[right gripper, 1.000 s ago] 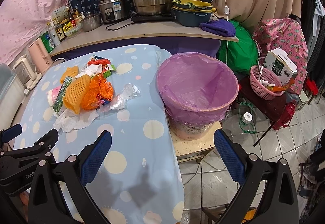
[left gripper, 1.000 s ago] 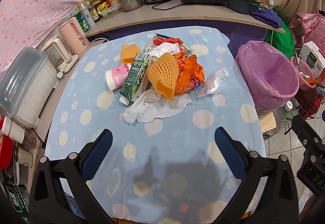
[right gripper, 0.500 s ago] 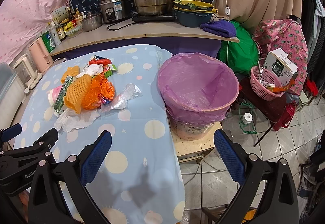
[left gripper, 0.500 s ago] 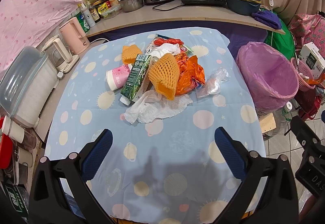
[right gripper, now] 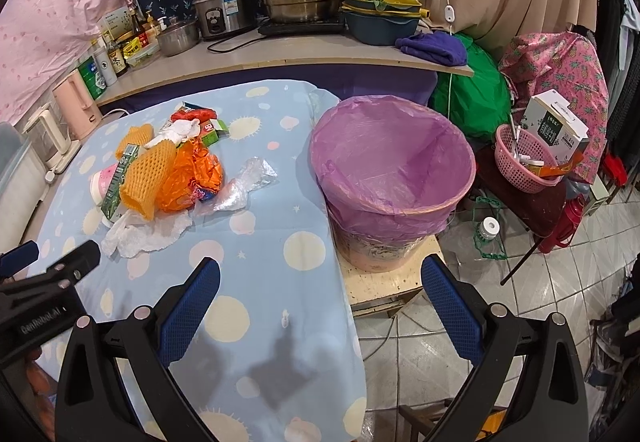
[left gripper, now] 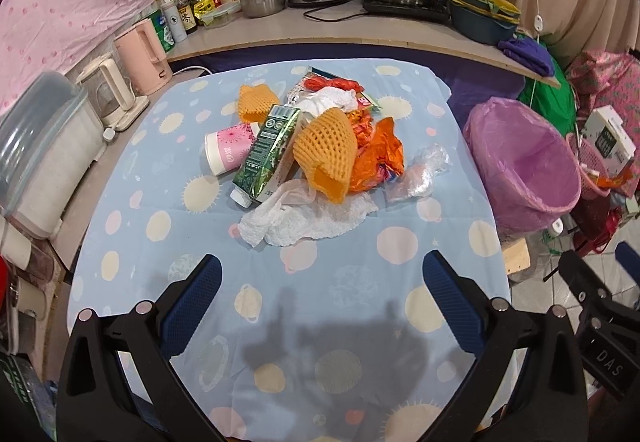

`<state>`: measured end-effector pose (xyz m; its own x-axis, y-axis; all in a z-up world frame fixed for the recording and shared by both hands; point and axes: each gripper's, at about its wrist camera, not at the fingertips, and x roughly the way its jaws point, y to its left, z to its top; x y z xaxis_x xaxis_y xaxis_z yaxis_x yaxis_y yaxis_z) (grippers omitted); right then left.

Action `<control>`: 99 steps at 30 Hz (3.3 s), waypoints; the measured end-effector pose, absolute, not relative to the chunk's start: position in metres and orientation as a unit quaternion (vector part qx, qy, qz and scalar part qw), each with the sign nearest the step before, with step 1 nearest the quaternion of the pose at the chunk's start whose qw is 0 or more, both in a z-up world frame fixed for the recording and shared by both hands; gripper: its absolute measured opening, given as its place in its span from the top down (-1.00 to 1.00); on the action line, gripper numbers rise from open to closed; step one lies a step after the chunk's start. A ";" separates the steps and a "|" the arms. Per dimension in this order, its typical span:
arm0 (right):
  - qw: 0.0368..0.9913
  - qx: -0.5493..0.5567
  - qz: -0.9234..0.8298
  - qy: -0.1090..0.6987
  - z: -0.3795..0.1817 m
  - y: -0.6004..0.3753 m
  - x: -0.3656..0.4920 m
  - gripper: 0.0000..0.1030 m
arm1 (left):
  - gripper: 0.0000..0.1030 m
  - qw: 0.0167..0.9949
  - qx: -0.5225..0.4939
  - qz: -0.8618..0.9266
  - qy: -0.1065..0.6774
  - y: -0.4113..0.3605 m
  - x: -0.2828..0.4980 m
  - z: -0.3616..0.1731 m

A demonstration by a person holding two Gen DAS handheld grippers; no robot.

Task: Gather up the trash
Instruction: 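Grasp the white tissue with the left tool while the right tool grasps the clear plastic bag, then carry tissue and clear bag over the pink bin and open both tools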

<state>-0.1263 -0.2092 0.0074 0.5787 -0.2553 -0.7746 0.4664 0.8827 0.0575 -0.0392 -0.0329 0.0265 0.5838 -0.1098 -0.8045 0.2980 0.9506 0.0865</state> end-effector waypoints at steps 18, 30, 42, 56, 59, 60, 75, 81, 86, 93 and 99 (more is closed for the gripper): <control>0.883 0.136 -0.146 0.426 -0.044 -0.190 -0.031 -0.78 | -0.75 0.876 0.042 -0.092 0.471 0.049 0.062 -0.066; 0.873 0.140 -0.147 0.444 -0.084 -0.193 0.046 -0.13 | 0.17 0.851 0.041 -0.145 0.503 0.037 0.085 -0.104; 0.864 0.155 -0.111 0.467 -0.110 -0.190 0.056 0.63 | 0.87 0.843 0.039 -0.184 0.504 0.027 0.070 -0.101; 0.885 0.159 -0.095 0.428 -0.054 -0.189 -0.008 0.65 | 0.88 0.855 0.031 -0.212 0.473 0.048 0.014 -0.040; 0.889 0.162 -0.094 0.418 -0.041 -0.190 -0.025 0.65 | 0.88 0.864 0.028 -0.212 0.456 0.053 0.005 -0.018; 0.891 0.162 -0.094 0.414 -0.036 -0.191 -0.031 0.65 | 0.88 0.867 0.025 -0.213 0.450 0.055 0.003 -0.010; 0.901 0.202 -0.178 0.340 0.017 -0.290 -0.081 0.65 | 0.88 0.880 0.042 -0.328 0.341 -0.042 0.003 0.094; 0.890 0.207 -0.220 0.341 0.011 -0.348 -0.080 0.64 | 0.88 0.863 0.053 -0.391 0.317 -0.127 0.014 0.106; 0.880 0.219 -0.233 0.352 -0.005 -0.383 -0.066 0.64 | 0.88 0.852 0.063 -0.413 0.316 -0.193 0.026 0.094; 0.866 0.245 -0.241 0.364 -0.032 -0.415 -0.054 0.57 | 0.87 0.827 0.089 -0.441 0.337 -0.261 0.037 0.061; 0.859 0.252 -0.245 0.372 -0.049 -0.427 -0.047 0.54 | 0.87 0.816 0.108 -0.438 0.360 -0.292 0.045 0.027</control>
<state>-0.0470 -0.4270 -0.0489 0.6034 -0.2329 -0.7627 0.6080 0.7531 0.2511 0.0450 -0.2918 0.0273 0.3562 -0.6378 -0.6829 0.7937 0.5922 -0.1392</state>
